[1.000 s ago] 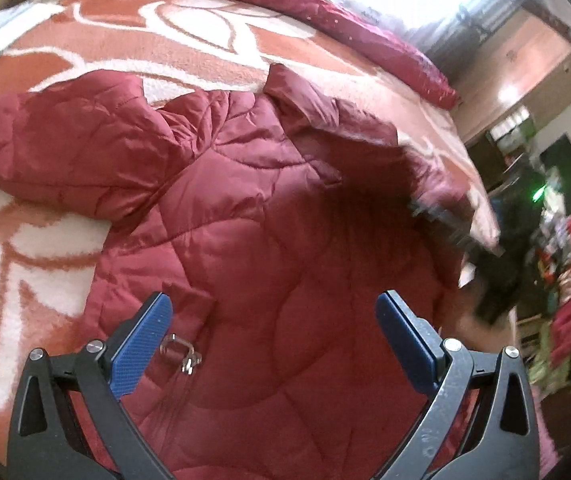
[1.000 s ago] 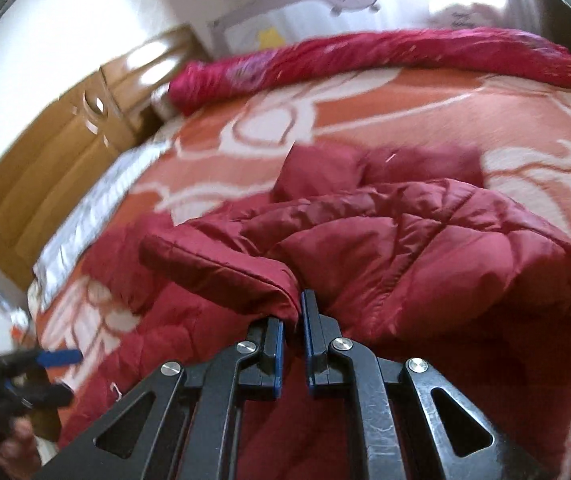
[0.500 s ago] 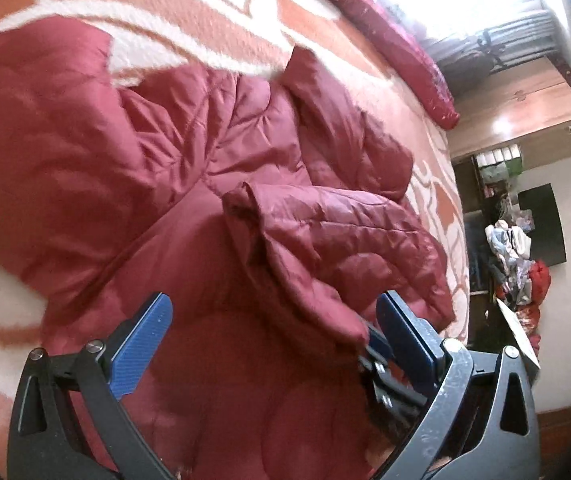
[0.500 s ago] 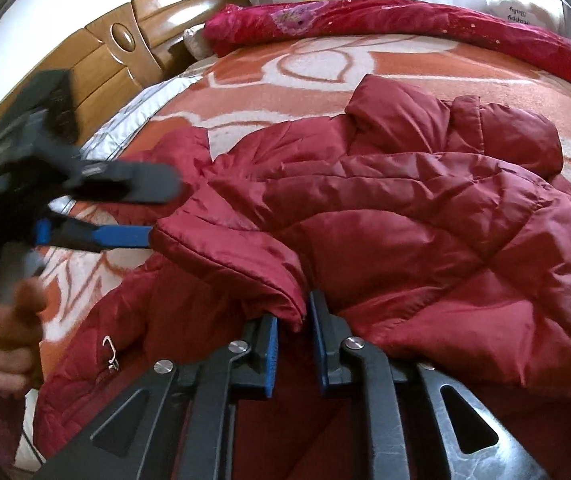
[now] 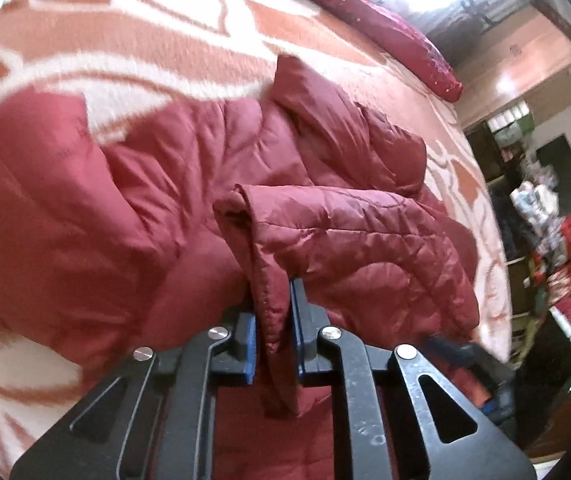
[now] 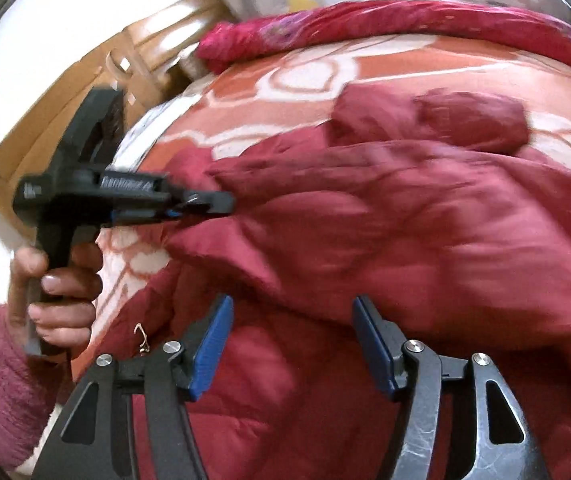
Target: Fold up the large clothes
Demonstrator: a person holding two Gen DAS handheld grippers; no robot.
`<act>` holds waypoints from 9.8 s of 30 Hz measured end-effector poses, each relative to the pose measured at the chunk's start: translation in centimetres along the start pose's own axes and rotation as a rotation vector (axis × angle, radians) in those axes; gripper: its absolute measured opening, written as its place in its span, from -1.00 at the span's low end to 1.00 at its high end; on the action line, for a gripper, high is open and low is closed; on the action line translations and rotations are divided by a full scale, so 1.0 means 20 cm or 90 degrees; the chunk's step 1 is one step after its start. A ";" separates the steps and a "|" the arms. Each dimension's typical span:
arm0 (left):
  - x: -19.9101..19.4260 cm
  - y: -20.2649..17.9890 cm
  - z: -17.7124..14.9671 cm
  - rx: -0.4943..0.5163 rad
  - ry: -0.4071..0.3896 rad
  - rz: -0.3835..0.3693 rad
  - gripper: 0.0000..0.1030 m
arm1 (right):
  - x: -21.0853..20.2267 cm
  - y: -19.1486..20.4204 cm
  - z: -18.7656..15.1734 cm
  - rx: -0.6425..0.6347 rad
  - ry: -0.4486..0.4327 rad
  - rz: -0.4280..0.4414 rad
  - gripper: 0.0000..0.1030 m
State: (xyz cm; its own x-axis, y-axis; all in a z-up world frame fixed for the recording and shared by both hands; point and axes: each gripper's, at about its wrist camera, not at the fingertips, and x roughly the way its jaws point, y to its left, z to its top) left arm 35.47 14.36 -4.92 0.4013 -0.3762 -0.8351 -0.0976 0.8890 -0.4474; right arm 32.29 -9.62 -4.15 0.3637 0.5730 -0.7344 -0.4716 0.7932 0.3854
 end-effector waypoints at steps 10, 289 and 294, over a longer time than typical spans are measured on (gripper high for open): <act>0.00 -0.13 -0.01 0.202 -0.070 0.226 -0.78 | -0.18 -0.51 0.02 0.165 -0.069 -0.094 0.27; -0.43 0.12 -0.77 0.039 -0.113 0.144 -0.12 | -0.38 -0.57 -0.14 0.180 -0.023 -0.189 0.10; -0.47 0.16 -0.88 0.025 -0.112 0.142 -0.12 | -0.48 -0.51 -0.21 0.175 -0.032 -0.170 0.12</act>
State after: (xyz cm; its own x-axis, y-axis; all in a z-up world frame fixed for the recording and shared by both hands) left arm 15.40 16.24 -4.15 0.5263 -0.1222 -0.8415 -0.1674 0.9554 -0.2434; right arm 30.12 -24.05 -3.35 0.4862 0.3424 -0.8040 -0.1239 0.9377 0.3245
